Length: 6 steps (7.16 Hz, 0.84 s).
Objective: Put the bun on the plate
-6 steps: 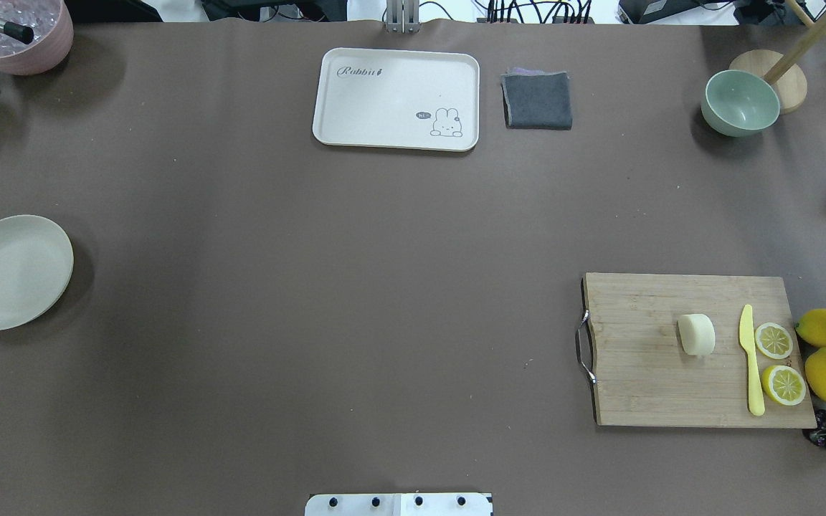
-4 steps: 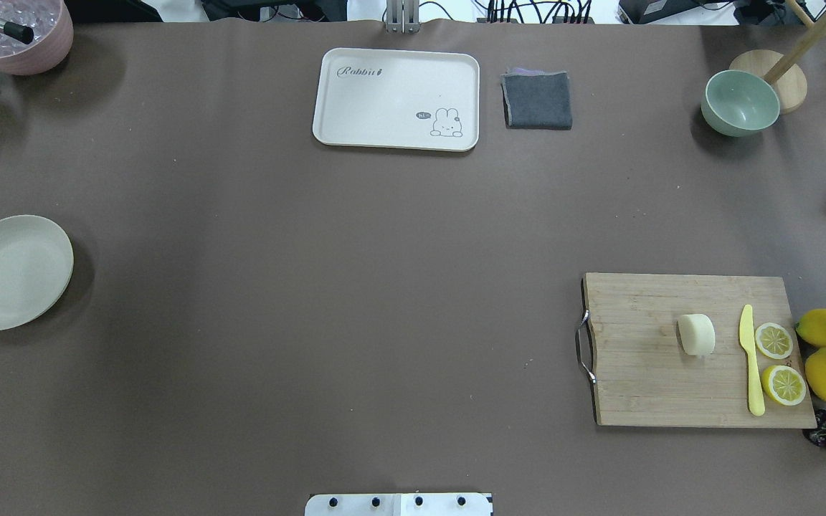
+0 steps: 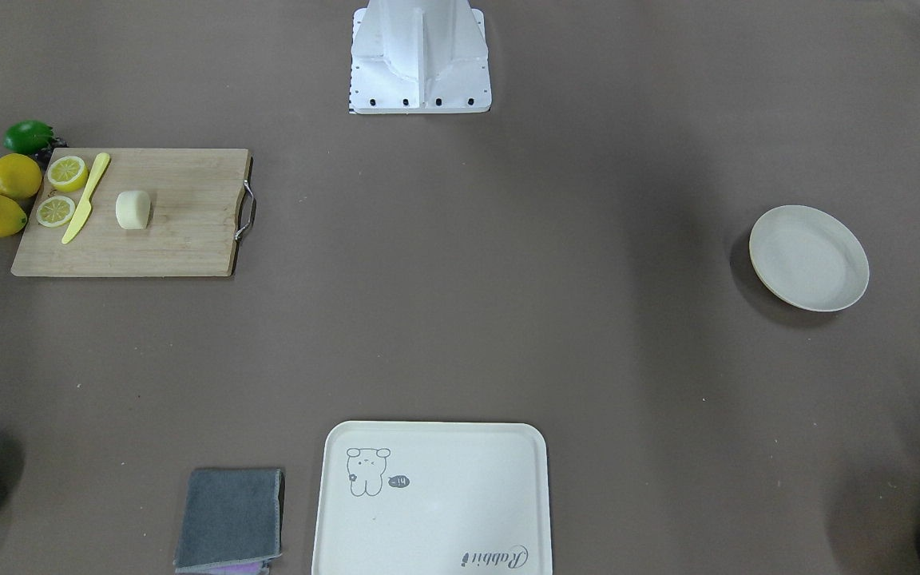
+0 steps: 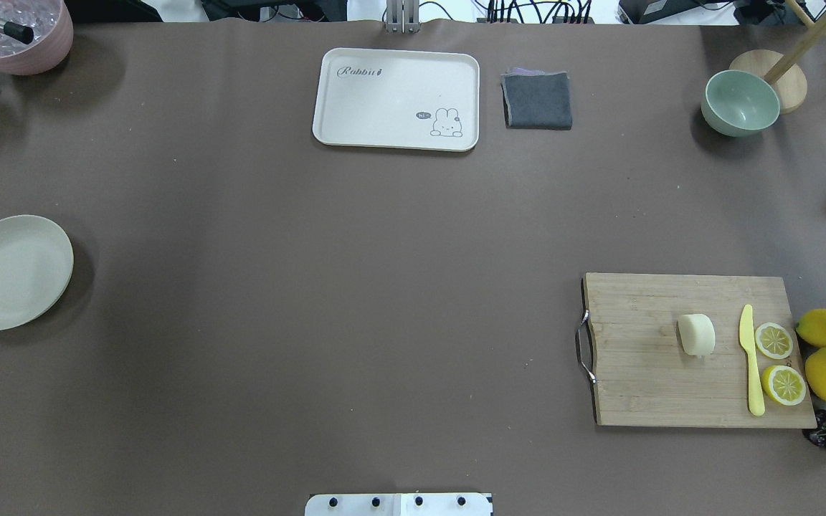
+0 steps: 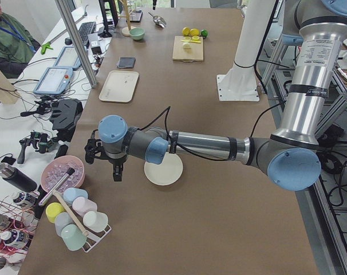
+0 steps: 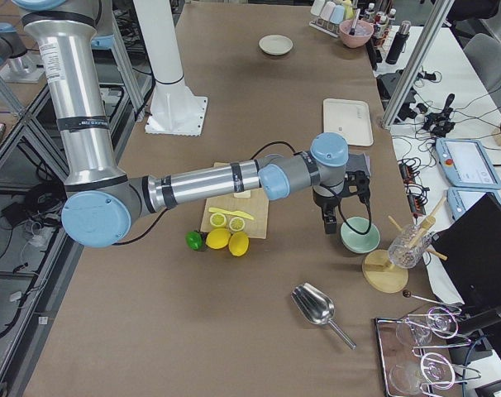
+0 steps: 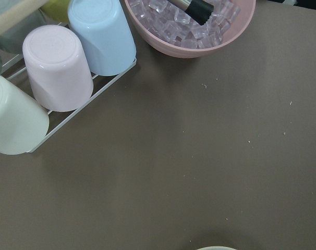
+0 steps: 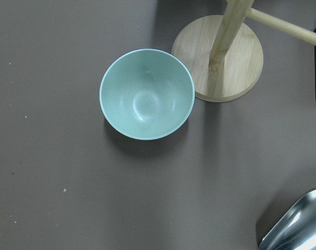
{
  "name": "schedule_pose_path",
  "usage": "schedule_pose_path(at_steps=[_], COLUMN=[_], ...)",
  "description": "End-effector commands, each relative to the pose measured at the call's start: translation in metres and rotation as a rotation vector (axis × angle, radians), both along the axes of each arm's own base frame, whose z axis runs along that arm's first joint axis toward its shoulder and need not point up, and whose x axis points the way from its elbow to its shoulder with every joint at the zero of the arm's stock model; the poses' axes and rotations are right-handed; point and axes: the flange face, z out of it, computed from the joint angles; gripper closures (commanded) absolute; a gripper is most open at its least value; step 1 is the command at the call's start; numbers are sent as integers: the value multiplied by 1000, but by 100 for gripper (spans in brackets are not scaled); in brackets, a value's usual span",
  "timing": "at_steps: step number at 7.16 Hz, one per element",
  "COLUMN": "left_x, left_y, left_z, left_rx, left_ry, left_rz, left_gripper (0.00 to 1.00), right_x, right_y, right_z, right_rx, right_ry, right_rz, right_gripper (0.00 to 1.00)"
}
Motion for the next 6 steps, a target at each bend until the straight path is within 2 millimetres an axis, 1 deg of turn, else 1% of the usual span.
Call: schedule_pose_path(at_steps=[1, 2, 3, 4, 5, 6], left_x=[-6, -7, -7, -7, -7, -7], left_y=[4, 13, 11, 9, 1, 2], left_z=[4, 17, 11, 6, -2, -5], left_rx=[-14, -28, -12, -9, 0, 20], left_ry=[-2, -6, -7, -6, -7, -8], left_rz=[-17, -17, -17, -21, -21, -13], left_gripper=[2, 2, 2, 2, 2, 2], right_x=[0, 0, 1, 1, 1, 1], right_y=[-2, 0, 4, 5, 5, 5], right_z=[-4, -4, -6, -4, -3, -4], right_rx=[8, 8, 12, 8, 7, 8], right_ry=[0, -1, -2, 0, 0, 0], right_rz=[1, 0, 0, 1, 1, 1], right_gripper=[0, 0, 0, 0, 0, 0])
